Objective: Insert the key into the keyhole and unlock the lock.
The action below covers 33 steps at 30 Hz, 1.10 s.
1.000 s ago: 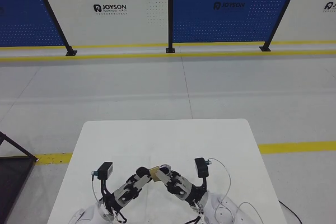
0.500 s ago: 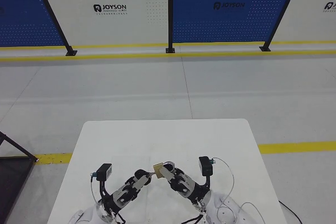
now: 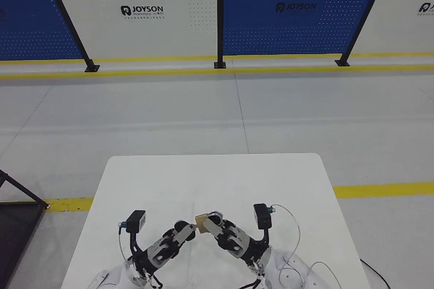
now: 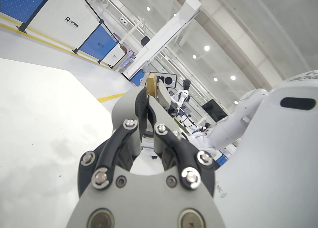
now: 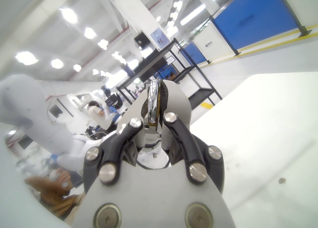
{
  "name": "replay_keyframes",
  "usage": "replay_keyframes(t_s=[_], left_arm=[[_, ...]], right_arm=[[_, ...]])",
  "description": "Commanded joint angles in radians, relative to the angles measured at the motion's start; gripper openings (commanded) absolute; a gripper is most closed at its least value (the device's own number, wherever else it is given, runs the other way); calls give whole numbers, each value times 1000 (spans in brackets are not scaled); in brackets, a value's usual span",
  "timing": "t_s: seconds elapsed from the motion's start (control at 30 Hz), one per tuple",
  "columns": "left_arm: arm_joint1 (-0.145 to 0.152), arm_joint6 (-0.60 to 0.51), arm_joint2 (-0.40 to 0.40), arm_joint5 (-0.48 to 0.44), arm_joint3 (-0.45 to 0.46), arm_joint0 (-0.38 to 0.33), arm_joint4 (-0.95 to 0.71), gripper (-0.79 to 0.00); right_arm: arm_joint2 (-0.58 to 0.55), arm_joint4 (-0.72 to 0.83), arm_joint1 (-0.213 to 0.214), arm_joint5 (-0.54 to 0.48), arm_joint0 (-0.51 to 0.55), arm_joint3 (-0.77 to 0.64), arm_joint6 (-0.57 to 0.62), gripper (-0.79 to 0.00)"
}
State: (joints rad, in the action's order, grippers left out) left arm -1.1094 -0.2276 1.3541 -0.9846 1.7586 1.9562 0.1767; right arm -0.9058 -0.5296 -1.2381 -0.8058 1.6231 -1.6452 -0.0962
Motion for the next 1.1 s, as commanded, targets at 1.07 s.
replay_keyframes(t_s=[1.07], left_arm=[[-50, 588, 29, 151, 65, 65, 791, -785]], right_arm=[[-9, 60, 10, 19, 2, -15, 85, -785]])
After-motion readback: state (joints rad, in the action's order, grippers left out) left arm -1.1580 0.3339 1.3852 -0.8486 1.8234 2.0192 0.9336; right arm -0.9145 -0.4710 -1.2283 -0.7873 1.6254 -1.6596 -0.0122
